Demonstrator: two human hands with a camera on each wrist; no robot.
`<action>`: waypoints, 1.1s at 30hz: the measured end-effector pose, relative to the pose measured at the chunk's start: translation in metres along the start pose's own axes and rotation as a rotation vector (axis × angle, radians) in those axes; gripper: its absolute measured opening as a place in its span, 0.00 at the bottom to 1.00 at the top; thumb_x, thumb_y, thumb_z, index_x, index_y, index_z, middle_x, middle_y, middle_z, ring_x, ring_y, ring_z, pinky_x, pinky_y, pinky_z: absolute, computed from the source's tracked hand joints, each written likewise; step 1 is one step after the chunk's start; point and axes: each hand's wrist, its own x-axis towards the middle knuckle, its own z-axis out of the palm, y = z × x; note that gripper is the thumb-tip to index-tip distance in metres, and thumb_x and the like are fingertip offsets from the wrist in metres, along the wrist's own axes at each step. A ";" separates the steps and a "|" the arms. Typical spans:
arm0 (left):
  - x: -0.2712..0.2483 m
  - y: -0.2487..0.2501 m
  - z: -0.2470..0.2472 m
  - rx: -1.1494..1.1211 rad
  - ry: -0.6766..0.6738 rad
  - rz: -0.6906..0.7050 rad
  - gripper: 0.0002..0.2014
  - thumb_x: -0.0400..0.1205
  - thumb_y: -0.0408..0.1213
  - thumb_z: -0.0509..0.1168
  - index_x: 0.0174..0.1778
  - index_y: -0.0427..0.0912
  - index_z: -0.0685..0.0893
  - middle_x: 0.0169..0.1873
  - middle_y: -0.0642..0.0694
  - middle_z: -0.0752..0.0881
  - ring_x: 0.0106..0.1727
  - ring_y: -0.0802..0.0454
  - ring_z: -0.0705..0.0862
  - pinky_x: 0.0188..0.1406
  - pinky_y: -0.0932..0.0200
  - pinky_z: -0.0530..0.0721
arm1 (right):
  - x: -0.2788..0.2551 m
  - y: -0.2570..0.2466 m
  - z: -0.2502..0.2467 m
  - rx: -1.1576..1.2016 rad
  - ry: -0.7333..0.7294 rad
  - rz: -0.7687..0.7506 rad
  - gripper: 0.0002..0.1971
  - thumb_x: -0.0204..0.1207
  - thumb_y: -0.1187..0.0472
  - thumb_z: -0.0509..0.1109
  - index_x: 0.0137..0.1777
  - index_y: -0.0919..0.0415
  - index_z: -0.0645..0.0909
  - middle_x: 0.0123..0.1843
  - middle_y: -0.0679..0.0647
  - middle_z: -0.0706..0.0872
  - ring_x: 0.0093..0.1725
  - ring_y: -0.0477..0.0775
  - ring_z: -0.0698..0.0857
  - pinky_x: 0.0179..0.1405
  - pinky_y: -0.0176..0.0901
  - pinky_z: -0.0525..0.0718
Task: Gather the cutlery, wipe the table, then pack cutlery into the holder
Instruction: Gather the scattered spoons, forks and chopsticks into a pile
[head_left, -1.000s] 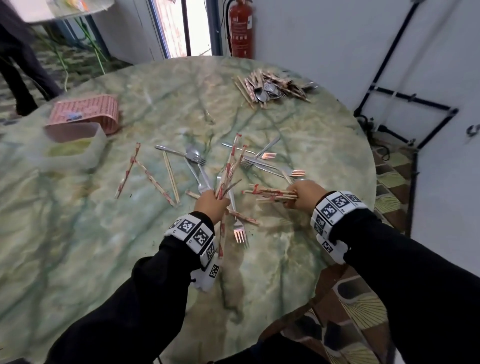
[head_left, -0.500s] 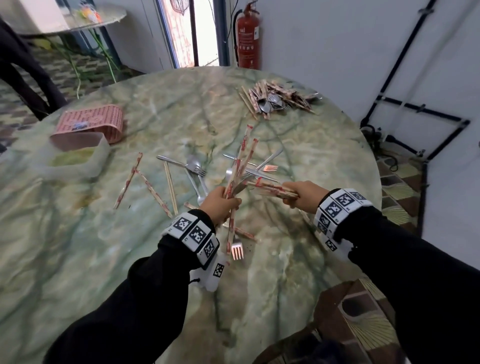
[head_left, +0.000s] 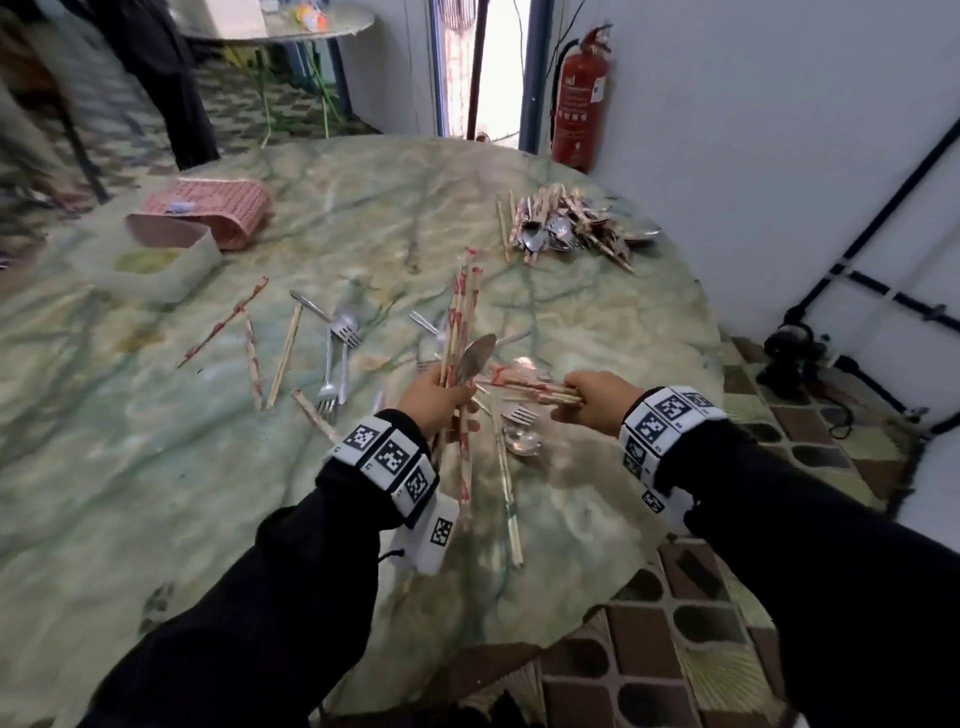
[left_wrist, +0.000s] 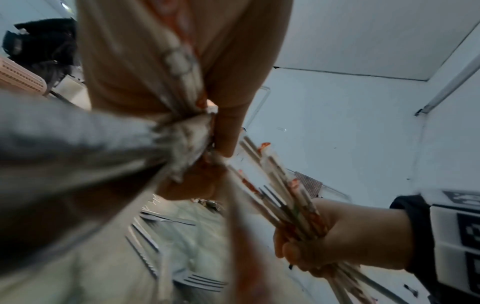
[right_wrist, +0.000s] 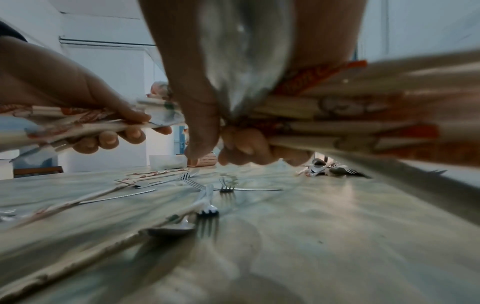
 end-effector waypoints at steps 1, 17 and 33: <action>0.000 0.001 0.011 -0.048 0.018 -0.004 0.09 0.83 0.25 0.58 0.58 0.39 0.71 0.36 0.40 0.78 0.31 0.47 0.79 0.16 0.64 0.82 | 0.000 0.008 -0.003 -0.012 -0.019 -0.010 0.18 0.77 0.52 0.69 0.58 0.66 0.80 0.59 0.63 0.84 0.59 0.62 0.82 0.50 0.43 0.75; 0.053 0.014 0.120 -0.068 0.299 -0.021 0.09 0.84 0.29 0.56 0.38 0.41 0.72 0.27 0.44 0.69 0.23 0.50 0.68 0.15 0.65 0.70 | 0.049 0.095 -0.035 0.013 -0.165 -0.088 0.09 0.73 0.59 0.68 0.52 0.59 0.76 0.46 0.58 0.79 0.47 0.57 0.78 0.42 0.38 0.70; 0.150 0.055 0.133 -0.119 0.498 -0.082 0.10 0.78 0.26 0.59 0.55 0.34 0.73 0.29 0.45 0.72 0.24 0.51 0.70 0.21 0.61 0.69 | 0.172 0.132 -0.121 -0.373 -0.161 -0.312 0.12 0.77 0.70 0.57 0.57 0.64 0.77 0.61 0.64 0.81 0.61 0.62 0.80 0.54 0.44 0.76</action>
